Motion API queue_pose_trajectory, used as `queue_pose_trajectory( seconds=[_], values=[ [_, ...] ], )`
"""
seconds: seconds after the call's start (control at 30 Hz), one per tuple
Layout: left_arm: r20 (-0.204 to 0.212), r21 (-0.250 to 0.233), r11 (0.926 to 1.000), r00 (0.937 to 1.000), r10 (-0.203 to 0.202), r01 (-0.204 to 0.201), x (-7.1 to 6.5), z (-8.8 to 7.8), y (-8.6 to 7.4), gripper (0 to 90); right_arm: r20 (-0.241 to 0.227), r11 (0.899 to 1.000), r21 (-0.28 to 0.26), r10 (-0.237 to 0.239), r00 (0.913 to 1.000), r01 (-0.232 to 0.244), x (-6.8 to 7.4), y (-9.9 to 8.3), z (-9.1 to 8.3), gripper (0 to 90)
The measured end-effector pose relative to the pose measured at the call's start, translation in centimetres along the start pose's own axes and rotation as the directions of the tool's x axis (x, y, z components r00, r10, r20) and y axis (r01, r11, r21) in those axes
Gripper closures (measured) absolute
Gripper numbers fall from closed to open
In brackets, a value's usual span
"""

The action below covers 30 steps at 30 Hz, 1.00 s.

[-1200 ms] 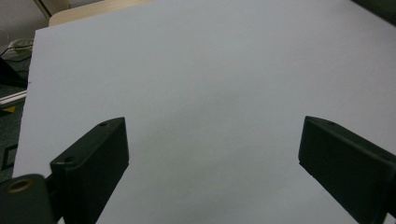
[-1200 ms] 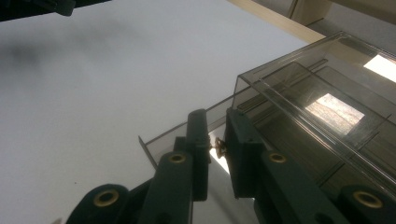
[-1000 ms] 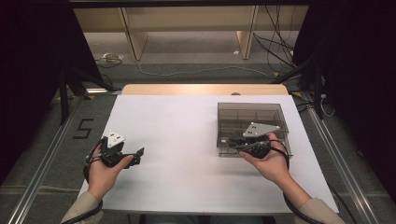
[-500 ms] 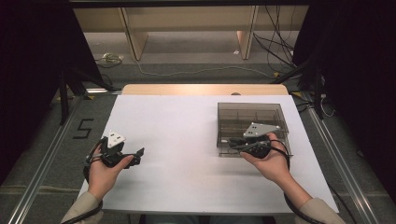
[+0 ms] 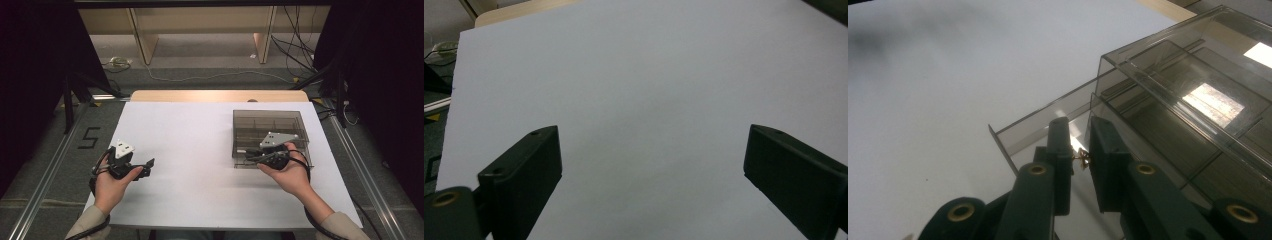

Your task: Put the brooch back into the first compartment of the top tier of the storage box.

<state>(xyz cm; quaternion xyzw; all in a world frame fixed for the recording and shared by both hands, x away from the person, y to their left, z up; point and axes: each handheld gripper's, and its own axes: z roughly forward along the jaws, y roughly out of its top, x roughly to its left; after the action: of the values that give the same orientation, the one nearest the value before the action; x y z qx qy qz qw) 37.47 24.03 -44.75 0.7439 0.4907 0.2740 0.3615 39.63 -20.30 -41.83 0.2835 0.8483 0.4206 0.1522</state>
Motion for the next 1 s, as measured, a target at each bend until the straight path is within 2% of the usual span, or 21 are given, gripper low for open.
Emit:
queue_pose_trajectory(
  seconds=[0.5, 0.67, 1.0],
  values=[
    [0.0, 0.0, 1.0, 1.0, -0.001, 0.001, 0.0, 0.04, -0.01, 8.4, -0.003, 1.0, 0.002, -0.002, 1.0, 0.002, 0.01, -0.03, 0.1, 78.6],
    [0.002, 0.001, 1.0, 1.0, 0.0, 0.0, 0.0, 0.07, -0.02, 8.4, 0.004, 1.0, -0.005, 0.003, 1.0, -0.003, -0.08, -0.06, -0.01, 74.1],
    [0.005, 0.002, 1.0, 1.0, 0.005, -0.005, -0.04, -0.02, -0.03, 8.4, 0.023, 0.999, -0.049, 0.014, 0.9996, -0.012, -0.28, -0.44, -0.78, 58.2]
  ],
)
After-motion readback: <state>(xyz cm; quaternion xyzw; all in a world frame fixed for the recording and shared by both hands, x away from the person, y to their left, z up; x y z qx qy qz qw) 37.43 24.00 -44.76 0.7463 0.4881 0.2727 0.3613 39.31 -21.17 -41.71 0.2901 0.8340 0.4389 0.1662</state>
